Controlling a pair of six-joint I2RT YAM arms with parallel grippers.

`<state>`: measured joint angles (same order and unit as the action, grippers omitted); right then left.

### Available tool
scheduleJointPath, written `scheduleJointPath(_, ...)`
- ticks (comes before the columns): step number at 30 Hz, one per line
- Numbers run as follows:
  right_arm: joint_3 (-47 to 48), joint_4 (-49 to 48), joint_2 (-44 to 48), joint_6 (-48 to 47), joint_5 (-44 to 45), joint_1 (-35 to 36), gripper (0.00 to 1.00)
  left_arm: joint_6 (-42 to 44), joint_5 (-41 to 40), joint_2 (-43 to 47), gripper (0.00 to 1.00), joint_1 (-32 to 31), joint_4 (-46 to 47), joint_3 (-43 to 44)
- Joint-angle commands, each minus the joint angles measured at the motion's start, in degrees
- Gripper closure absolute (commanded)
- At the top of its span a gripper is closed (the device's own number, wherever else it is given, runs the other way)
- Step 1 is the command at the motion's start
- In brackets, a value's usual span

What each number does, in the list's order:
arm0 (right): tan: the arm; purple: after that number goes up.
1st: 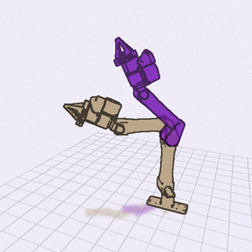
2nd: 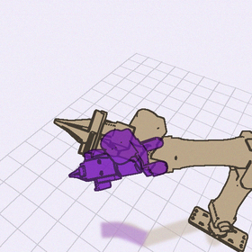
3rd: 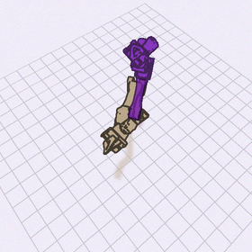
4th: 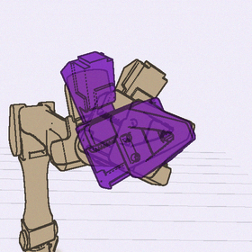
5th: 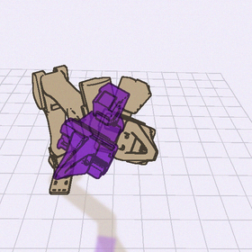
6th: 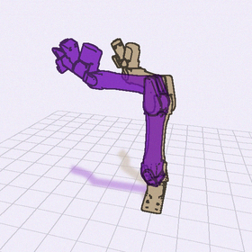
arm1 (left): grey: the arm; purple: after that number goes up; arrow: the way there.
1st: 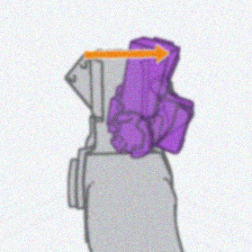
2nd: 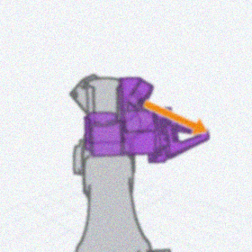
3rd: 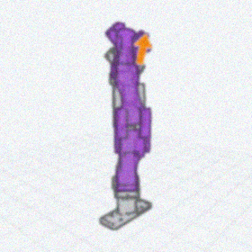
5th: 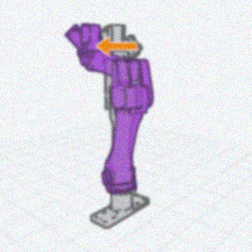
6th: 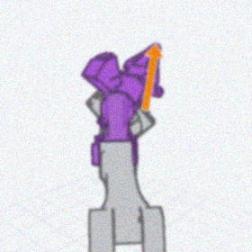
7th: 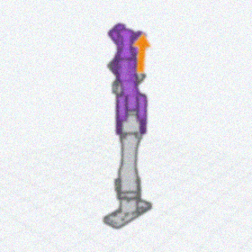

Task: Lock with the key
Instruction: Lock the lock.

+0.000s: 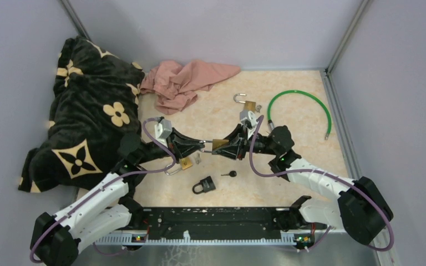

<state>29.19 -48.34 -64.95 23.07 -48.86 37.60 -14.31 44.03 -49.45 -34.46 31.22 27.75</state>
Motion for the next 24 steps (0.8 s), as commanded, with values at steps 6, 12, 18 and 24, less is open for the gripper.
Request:
scheduleJointPath(6, 8.7, -7.6, -4.1, 2.7, 10.9, 5.4, 1.00, -2.9, -2.2, -7.3, 1.00, -14.1, 12.5, -2.2)
scheduleJointPath(12, 11.6, -4.6, 2.0, 4.9, 16.2, 2.3, 1.00, -2.6, -4.5, -8.2, 1.00, -14.4, 9.5, -3.4)
scheduleJointPath(18, 12.4, -0.1, 8.4, 4.2, 24.2, 1.0, 1.00, -3.6, -9.7, -7.0, 1.00, -13.5, 9.9, -6.1)
scheduleJointPath(24, 14.4, 1.0, 7.1, 5.5, 28.1, 1.1, 1.00, -7.6, -12.5, -7.7, 1.00, -13.5, 17.7, -7.5)
